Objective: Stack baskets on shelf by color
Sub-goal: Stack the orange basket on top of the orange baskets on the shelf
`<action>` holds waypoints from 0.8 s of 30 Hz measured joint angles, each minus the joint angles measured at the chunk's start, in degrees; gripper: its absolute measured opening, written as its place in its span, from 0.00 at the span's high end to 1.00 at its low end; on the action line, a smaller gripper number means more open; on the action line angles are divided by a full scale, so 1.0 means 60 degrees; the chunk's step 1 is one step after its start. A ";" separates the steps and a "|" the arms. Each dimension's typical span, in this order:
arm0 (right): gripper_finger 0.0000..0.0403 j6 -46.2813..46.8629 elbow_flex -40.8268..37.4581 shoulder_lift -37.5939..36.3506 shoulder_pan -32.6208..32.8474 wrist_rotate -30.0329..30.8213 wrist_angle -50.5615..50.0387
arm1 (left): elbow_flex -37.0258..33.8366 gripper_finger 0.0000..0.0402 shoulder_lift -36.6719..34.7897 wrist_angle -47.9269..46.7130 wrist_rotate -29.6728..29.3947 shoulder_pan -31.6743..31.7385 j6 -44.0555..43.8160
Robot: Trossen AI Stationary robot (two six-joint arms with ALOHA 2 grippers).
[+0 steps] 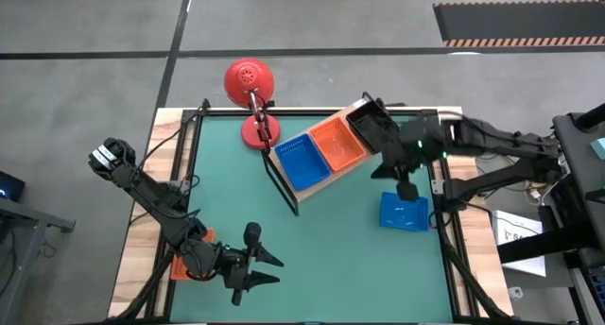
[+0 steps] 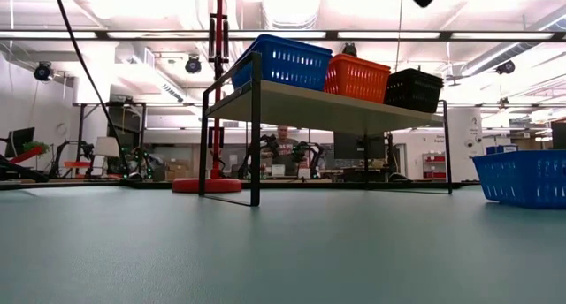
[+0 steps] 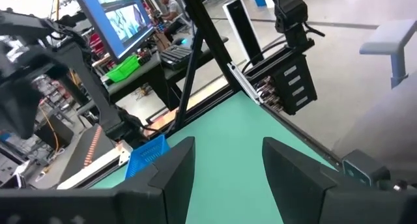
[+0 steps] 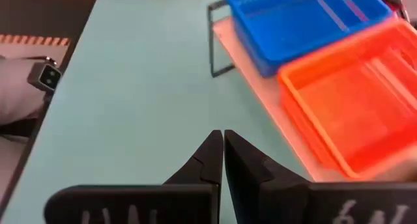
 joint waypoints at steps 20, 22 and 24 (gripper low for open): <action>0.98 -0.0288 -0.2827 -0.0368 0.4616 0.3362 0.4065 | -0.0506 0.59 0.0031 -0.0239 -0.2045 0.0007 -0.6171; 0.98 -0.0409 -0.3153 -0.0424 0.4638 0.3367 0.4463 | -0.0506 0.59 0.0031 -0.0616 -0.2062 -0.0007 -0.7792; 0.98 -0.0477 -0.3393 -0.0468 0.4636 0.3376 0.4702 | -0.0506 0.59 0.0031 -0.1349 -0.2068 -0.0078 -0.9573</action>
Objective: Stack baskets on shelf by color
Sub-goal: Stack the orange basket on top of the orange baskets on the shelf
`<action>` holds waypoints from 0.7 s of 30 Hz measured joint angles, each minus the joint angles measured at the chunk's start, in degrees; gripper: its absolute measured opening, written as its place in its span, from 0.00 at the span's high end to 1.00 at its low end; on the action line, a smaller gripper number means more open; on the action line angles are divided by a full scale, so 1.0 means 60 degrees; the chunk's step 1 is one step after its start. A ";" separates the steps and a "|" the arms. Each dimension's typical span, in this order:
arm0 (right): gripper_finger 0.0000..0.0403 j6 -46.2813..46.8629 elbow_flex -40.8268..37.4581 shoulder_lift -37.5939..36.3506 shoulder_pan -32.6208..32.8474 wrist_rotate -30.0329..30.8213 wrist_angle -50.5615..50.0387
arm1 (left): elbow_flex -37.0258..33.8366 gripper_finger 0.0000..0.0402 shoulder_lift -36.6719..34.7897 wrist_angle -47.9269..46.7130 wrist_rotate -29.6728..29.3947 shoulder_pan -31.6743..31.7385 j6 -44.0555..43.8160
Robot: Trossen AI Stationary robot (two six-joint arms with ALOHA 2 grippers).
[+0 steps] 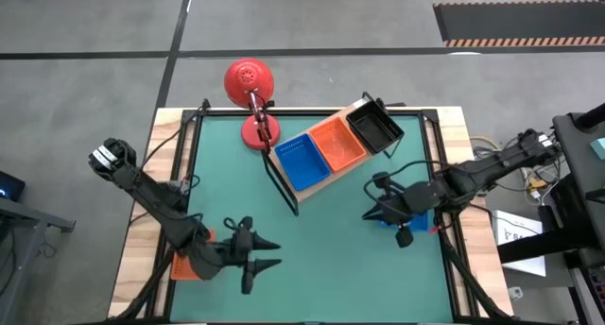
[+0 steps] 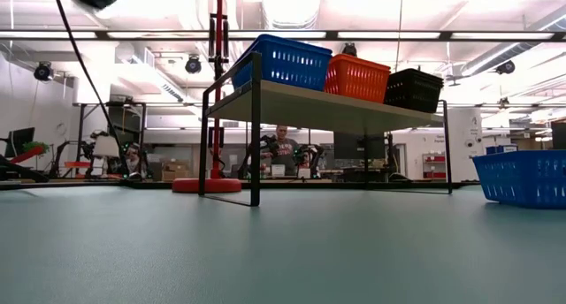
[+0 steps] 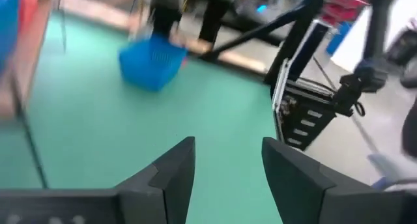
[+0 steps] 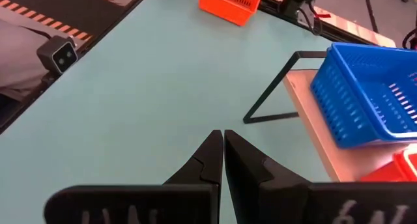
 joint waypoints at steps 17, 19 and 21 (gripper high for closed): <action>0.98 0.0334 -0.0310 -0.0021 0.0004 -0.0009 0.0146 | 0.0974 0.77 0.0024 -0.9888 0.7029 -0.0261 -1.3788; 0.98 0.0357 -0.0319 0.0020 0.0000 -0.0006 0.0147 | 0.1013 0.77 0.0046 -1.0390 0.7396 -0.0261 -1.4045; 0.98 0.0344 -0.0328 0.0048 0.0000 -0.0009 0.0130 | 0.1038 0.77 0.0029 -1.0604 0.7408 -0.0261 -1.4138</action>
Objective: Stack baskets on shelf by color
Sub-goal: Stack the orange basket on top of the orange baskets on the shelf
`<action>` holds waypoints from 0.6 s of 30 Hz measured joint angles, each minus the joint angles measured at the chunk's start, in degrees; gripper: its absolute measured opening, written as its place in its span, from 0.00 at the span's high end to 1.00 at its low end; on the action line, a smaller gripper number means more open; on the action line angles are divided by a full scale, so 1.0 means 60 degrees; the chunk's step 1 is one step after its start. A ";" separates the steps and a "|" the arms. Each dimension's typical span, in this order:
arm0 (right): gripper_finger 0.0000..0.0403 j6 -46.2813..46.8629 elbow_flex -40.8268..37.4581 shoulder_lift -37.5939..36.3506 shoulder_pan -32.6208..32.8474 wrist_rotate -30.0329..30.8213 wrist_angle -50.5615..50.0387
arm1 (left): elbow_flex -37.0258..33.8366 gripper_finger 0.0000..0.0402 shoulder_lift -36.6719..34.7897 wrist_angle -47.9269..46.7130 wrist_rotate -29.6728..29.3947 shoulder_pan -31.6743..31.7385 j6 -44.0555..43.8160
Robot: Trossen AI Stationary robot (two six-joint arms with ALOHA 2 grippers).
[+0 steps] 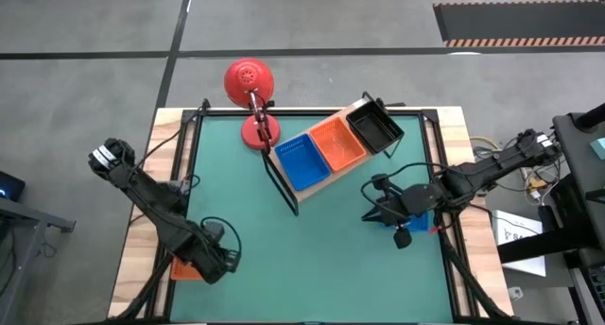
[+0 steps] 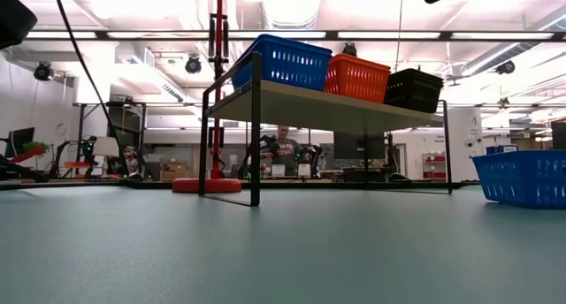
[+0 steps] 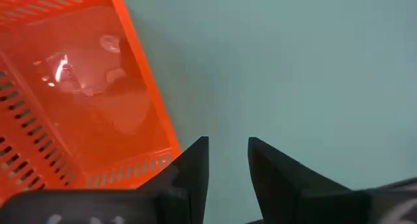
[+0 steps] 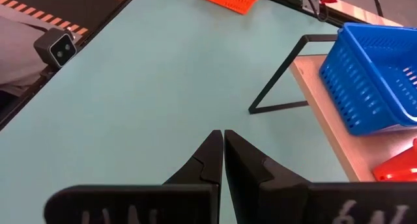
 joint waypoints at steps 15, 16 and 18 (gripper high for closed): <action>0.98 0.0227 0.0000 0.0042 0.0000 0.0000 0.0038 | -0.0050 0.77 -0.0010 -0.1014 0.0549 0.0000 -0.0013; 0.98 0.0281 -0.0002 0.0042 0.0000 0.0002 0.0039 | -0.0086 0.76 -0.0015 -0.1021 0.0392 -0.0002 0.0002; 0.98 0.0359 -0.0001 0.0042 0.0000 0.0000 0.0035 | -0.0136 0.74 0.0015 -0.0874 0.0112 -0.0004 0.0114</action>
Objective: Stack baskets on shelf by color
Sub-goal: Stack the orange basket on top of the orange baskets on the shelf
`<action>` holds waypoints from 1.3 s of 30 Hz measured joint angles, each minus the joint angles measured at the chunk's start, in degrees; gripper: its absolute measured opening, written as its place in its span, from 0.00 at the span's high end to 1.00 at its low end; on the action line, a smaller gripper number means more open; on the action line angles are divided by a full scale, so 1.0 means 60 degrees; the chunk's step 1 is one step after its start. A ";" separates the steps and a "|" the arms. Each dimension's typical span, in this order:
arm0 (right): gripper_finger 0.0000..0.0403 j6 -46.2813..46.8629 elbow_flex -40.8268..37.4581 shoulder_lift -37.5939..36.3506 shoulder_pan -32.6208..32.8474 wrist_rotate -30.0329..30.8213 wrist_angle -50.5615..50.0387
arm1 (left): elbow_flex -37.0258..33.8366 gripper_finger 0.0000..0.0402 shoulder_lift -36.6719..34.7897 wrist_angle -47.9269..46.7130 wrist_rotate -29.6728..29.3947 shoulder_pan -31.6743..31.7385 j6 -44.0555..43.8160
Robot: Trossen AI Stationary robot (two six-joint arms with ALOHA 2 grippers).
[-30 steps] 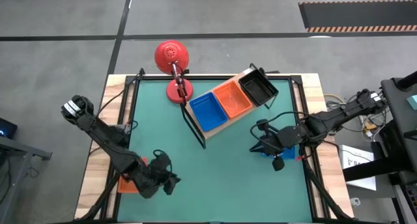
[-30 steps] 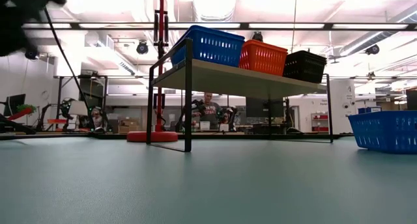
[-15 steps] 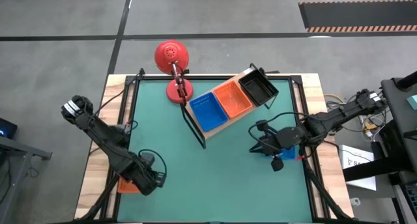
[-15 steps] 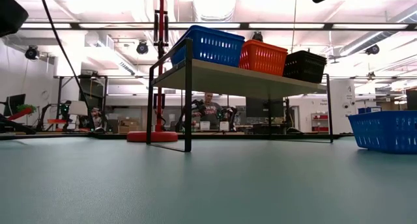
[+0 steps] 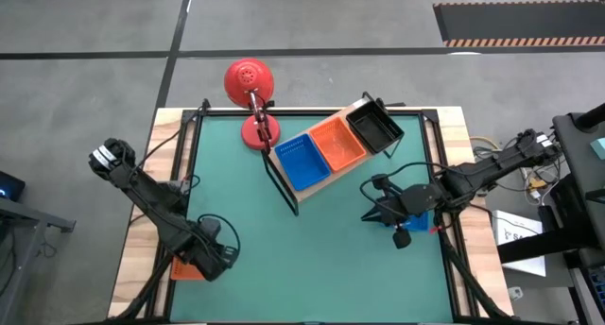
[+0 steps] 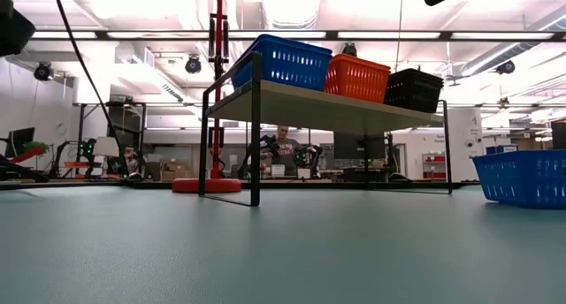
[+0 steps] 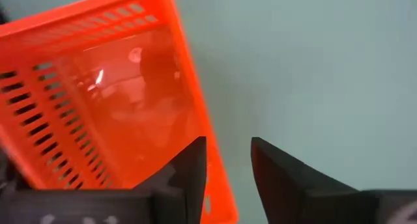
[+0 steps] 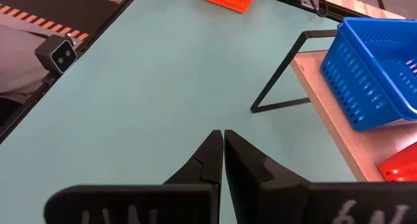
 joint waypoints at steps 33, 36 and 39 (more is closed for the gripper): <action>0.98 0.0036 -0.0003 0.0000 0.0000 -0.0084 -0.0004 | -0.0500 0.98 0.1146 0.1088 0.0092 -0.0010 0.2210; 0.98 -0.0005 -0.0003 0.0000 0.0000 -0.0144 -0.0007 | 0.0097 0.99 0.1251 0.1132 -0.0007 -0.0053 0.4133; 0.98 -0.0198 -0.0003 0.0001 0.0000 -0.0564 -0.0003 | 0.0870 1.00 0.1333 0.1254 -0.0652 -0.0076 0.6117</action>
